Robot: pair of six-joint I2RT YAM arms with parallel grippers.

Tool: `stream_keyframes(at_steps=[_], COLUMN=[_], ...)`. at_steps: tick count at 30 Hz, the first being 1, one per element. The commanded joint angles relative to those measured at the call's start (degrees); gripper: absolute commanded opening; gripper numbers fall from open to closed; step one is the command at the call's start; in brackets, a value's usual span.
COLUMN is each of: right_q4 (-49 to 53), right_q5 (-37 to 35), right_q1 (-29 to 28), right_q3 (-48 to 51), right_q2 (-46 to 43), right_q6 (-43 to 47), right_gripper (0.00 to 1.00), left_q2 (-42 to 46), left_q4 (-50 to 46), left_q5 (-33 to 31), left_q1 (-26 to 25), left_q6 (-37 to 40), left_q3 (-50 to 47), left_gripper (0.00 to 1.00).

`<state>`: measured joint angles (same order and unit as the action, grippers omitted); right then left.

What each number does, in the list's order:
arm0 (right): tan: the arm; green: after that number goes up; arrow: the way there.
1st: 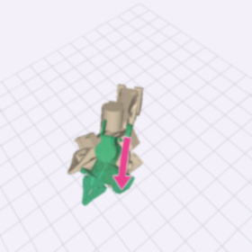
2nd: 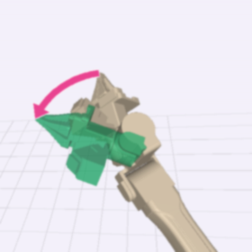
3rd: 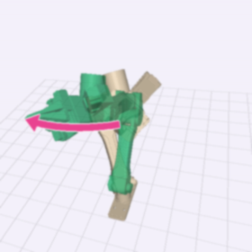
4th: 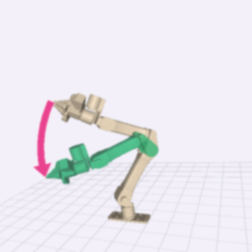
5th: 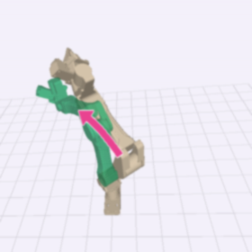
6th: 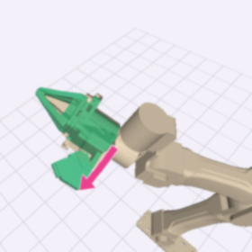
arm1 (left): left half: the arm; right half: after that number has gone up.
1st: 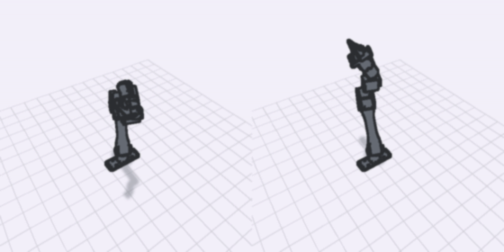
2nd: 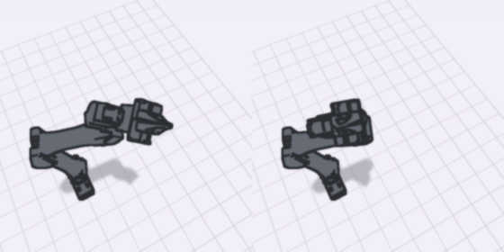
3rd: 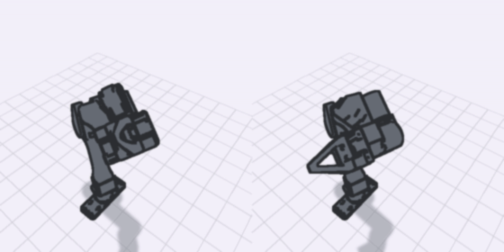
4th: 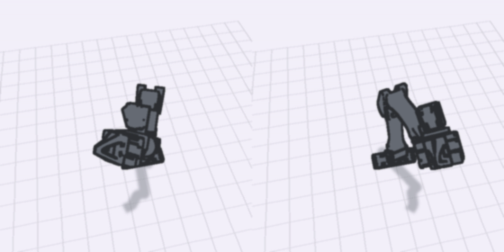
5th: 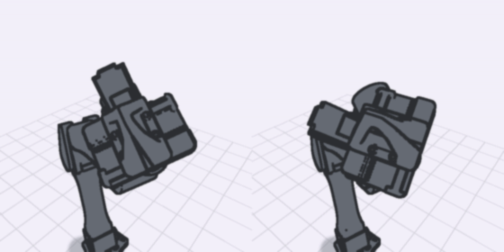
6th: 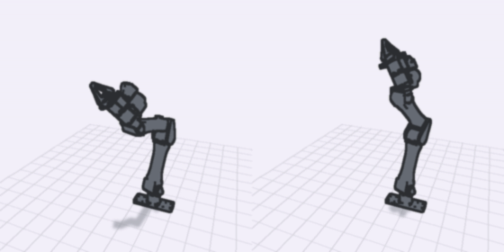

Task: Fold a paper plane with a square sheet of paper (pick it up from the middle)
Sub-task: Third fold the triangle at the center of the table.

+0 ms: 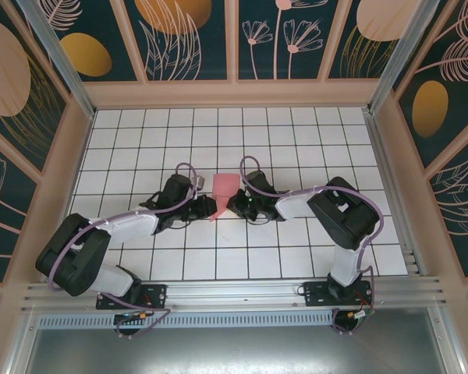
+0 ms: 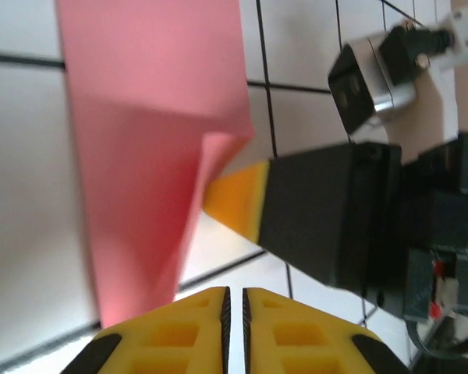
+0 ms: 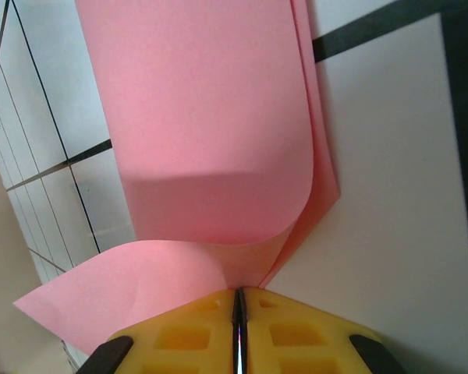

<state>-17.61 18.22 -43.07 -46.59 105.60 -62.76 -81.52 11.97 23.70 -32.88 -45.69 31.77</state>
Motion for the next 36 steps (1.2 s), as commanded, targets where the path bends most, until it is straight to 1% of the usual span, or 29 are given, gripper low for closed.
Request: stream_keyframes(at_steps=[1, 4, 7, 10, 13, 21, 36], right_q4=[4.6, 5.2, 5.6, 6.1, 6.3, 6.9, 6.5], right_q5=[-3.4, -3.5, -3.5, -3.5, -3.6, -3.6, -3.3], right_q1=[-0.1, -0.1, -0.1, -0.1, -0.1, -0.1, -0.1], right_q3=[-0.2, -0.6, -0.9, -1.1, -1.2, -1.2, -0.7], right_q2=[3.5, 3.8, 4.2, 4.3, 4.3, 4.1, 3.2], right_q6=[-1.3, -1.6, -1.9, -1.9, -2.1, -1.8, -0.9], right_gripper=[0.12, 0.12, 0.12, 0.12, 0.12, 0.12, 0.12], left_q2=[2.4, 2.4, 0.3, -2.2, -4.6, -8.8, -13.3], left_q4=[5.4, 7.2, 9.3, 9.6, 8.6, 5.2, 4.6], left_q5=[1.2, 1.1, 2.5, 2.0, 0.2, -8.5, -12.9], left_q1=[-0.7, -1.1, -2.1, -3.1, -3.3, -3.3, -3.3], left_q6=[-3.1, -3.9, -4.5, -4.1, -3.1, -0.3, 1.3], left_q3=[-1.9, -2.9, -2.4, -0.8, 1.0, 3.6, 3.9], left_gripper=[0.13, 0.13, 0.13, 0.12, 0.11, 0.08, 0.06])
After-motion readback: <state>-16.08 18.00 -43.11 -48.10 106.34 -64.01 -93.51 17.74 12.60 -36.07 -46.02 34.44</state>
